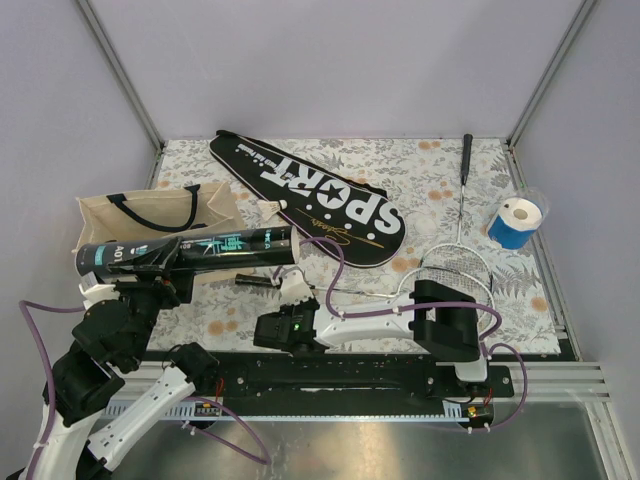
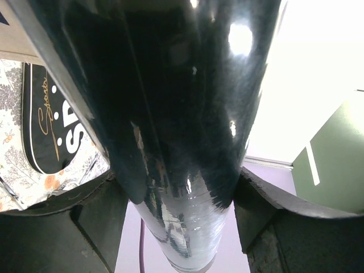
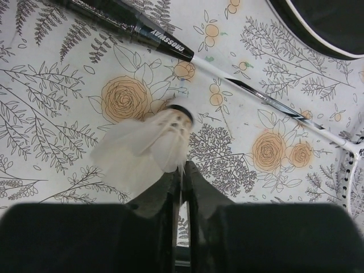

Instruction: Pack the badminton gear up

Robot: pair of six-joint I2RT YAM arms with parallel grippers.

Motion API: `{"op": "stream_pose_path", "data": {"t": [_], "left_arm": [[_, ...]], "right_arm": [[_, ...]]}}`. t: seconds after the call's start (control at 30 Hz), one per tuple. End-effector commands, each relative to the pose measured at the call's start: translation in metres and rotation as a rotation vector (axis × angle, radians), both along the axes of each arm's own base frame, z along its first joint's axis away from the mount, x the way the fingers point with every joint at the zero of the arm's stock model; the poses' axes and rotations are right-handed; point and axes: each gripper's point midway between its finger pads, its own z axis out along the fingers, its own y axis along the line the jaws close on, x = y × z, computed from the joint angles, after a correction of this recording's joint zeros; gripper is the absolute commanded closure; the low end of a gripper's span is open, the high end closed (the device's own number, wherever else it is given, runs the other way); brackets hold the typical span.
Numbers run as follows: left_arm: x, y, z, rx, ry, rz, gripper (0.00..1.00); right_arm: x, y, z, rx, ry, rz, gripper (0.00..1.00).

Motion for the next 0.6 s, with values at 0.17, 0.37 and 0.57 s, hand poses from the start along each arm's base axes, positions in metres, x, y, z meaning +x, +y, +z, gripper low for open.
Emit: {"op": "stream_pose_path", "data": {"t": [0.17, 0.37, 0.57], "left_arm": [[0.006, 0.006, 0.000, -0.035, 0.019, 0.055, 0.77], [0.008, 0.006, -0.013, -0.023, 0.065, 0.068, 0.77], [0.012, -0.001, -0.033, 0.011, 0.135, 0.051, 0.76]], "right_arm": [[0.004, -0.023, 0.073, 0.152, -0.123, -0.012, 1.00], [0.020, -0.074, 0.112, 0.226, -0.211, -0.067, 1.00], [0.055, -0.110, 0.145, 0.423, -0.186, -0.045, 1.00]]}}
